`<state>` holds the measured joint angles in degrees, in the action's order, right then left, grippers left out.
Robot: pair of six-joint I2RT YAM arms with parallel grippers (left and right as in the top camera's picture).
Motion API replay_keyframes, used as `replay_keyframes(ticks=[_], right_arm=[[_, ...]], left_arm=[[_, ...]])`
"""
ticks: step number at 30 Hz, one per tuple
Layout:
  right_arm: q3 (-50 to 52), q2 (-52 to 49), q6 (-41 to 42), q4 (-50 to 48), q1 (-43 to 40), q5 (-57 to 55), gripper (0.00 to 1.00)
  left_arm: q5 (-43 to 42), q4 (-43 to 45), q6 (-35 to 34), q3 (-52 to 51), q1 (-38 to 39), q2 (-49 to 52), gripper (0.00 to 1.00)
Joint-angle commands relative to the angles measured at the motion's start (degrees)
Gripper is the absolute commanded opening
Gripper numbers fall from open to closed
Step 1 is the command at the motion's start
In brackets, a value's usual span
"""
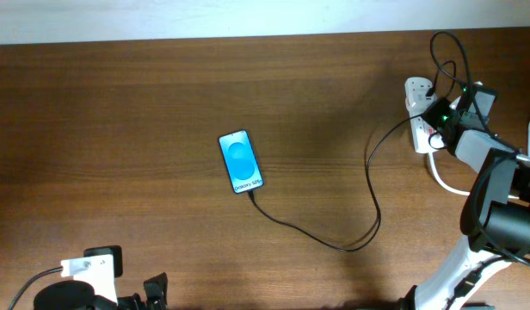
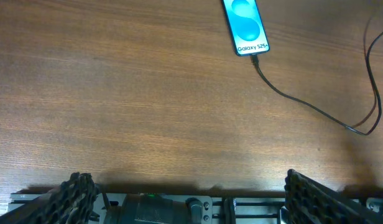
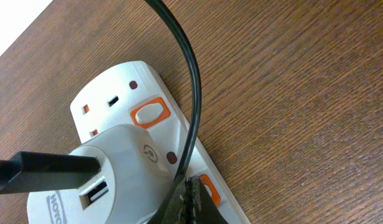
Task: Plug charger to phone and switch on socket
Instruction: 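Press the orange switch beside the charger on the power strip with the right gripper, then lift the right gripper up and away from the power strip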
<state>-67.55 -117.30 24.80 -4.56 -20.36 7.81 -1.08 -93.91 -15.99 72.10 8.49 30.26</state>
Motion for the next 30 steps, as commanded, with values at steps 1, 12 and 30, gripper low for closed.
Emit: replay_keyframes(ticks=[1, 12, 30], right_arm=[[0.90, -3.56, -1.03, 2.47, 5.11, 6.95, 0.04], [0.90, -4.96, -1.88, 4.17, 9.88, 6.95, 0.04], [0.90, -4.96, -1.40, 5.68, 13.35, 14.10, 0.04]], left_arm=[[-0.02, -0.07, 0.26, -0.22, -0.26, -0.24, 1.00], [-0.02, -0.07, 0.26, -0.22, -0.26, -0.24, 1.00], [-0.02, -0.07, 0.24, -0.22, -0.26, -0.24, 1.00]])
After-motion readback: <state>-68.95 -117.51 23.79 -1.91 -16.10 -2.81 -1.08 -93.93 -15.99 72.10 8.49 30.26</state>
